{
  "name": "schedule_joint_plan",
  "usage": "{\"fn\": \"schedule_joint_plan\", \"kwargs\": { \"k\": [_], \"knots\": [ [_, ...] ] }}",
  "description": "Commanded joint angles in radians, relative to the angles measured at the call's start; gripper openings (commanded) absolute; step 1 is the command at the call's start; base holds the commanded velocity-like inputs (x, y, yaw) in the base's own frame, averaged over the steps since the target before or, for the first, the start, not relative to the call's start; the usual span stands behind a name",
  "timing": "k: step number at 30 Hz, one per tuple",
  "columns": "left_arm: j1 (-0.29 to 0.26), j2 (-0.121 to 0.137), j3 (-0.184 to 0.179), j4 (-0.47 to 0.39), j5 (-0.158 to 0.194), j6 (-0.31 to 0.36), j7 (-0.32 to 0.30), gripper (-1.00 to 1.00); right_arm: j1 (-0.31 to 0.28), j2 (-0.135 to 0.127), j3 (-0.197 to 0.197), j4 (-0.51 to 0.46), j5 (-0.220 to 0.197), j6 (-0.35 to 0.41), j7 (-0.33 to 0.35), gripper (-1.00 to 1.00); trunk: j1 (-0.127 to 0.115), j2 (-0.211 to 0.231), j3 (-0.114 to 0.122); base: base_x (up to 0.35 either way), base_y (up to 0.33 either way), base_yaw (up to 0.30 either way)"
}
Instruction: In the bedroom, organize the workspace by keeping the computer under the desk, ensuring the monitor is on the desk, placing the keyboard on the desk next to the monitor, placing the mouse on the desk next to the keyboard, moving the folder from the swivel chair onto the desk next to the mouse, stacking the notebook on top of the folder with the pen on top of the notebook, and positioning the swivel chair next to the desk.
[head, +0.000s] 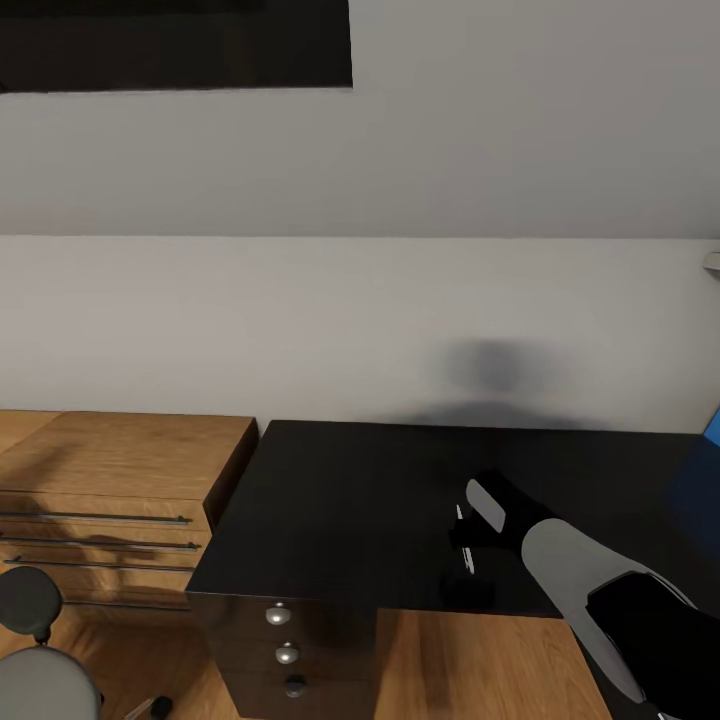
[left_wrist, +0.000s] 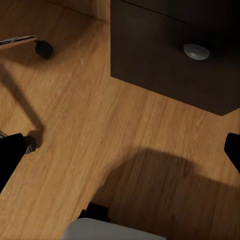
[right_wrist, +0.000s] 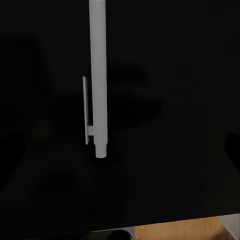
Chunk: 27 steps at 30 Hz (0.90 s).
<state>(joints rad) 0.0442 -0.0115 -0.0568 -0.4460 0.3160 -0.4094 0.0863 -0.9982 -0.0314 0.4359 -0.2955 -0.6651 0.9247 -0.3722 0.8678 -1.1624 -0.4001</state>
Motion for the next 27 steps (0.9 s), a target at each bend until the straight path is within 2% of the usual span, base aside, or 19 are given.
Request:
{"fn": "schedule_joint_plan", "kwargs": {
  "k": [1, 27],
  "knots": [
    [0.0, 0.001, -0.006, -0.002, 0.002, -0.002, 0.009, 1.0, 0.0, -0.001, 0.007, -0.002, -0.011, 0.003, -0.007, 1.0, 0.0, -0.001, -0.001, 0.0, 0.0, 0.0],
    [0.0, 0.001, -0.005, 0.0, 0.001, -0.002, 0.008, 1.0, -0.001, 0.001, 0.009, -0.002, -0.011, 0.003, -0.008, 1.0, 0.0, -0.001, -0.001, 0.035, 0.0, 0.0]
  ]
}}
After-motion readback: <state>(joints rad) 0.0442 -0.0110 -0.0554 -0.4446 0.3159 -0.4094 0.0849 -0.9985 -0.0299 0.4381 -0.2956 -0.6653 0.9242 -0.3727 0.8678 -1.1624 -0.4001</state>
